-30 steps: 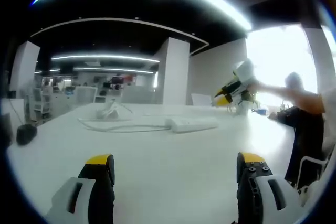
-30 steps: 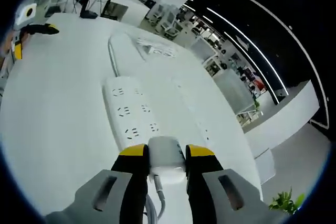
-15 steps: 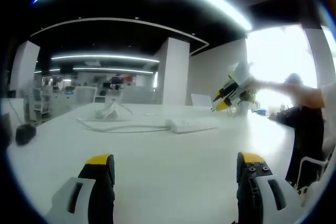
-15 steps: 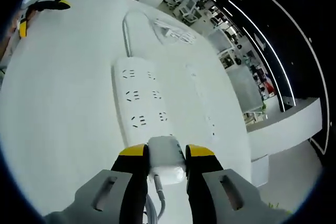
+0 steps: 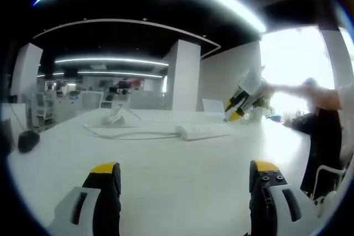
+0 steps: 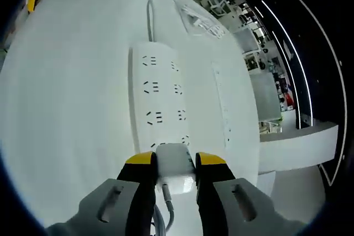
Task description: Straighten the power strip on the desk, plug the charger into it
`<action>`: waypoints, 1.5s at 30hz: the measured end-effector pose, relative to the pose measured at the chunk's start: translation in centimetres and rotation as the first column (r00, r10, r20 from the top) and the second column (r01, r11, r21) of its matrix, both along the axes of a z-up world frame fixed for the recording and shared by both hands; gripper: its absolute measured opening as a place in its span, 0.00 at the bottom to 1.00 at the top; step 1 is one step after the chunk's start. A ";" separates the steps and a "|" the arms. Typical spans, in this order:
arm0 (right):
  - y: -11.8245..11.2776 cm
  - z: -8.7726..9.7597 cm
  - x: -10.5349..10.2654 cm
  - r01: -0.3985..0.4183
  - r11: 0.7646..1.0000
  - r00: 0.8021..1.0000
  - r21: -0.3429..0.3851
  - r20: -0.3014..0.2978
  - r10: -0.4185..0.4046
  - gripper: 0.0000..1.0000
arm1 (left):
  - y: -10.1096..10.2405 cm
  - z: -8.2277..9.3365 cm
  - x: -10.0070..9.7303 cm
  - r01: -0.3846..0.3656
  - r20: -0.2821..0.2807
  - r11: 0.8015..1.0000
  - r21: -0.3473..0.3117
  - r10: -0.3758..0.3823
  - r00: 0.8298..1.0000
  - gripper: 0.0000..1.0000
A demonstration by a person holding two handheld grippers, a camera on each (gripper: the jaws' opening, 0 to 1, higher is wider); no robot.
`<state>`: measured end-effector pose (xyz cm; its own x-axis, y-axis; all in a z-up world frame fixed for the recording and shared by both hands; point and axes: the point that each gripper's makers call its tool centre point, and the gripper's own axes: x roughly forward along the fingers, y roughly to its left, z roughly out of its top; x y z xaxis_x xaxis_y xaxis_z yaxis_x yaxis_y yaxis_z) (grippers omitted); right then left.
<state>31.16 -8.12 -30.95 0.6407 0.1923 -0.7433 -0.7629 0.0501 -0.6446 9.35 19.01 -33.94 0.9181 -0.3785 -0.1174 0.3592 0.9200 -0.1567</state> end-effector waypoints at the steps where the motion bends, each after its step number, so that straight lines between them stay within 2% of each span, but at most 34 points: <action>1: 0.0 0.0 0.0 -0.002 1.000 1.000 -0.010 -0.002 0.002 0.25 | 0.0 0.0 0.0 0.000 0.000 1.000 -0.001 0.000 1.000 0.99; 32: 0.0 -1.4 -0.5 -0.019 0.991 0.996 -0.130 -0.086 0.008 0.25 | 0.3 0.1 -0.2 -0.007 0.003 1.000 -0.006 0.007 1.000 0.99; 45: 0.3 -1.7 -0.4 -0.048 0.982 0.993 -0.185 -0.118 0.026 0.25 | -0.7 0.8 0.2 0.010 0.023 1.000 -0.025 -0.009 1.000 0.99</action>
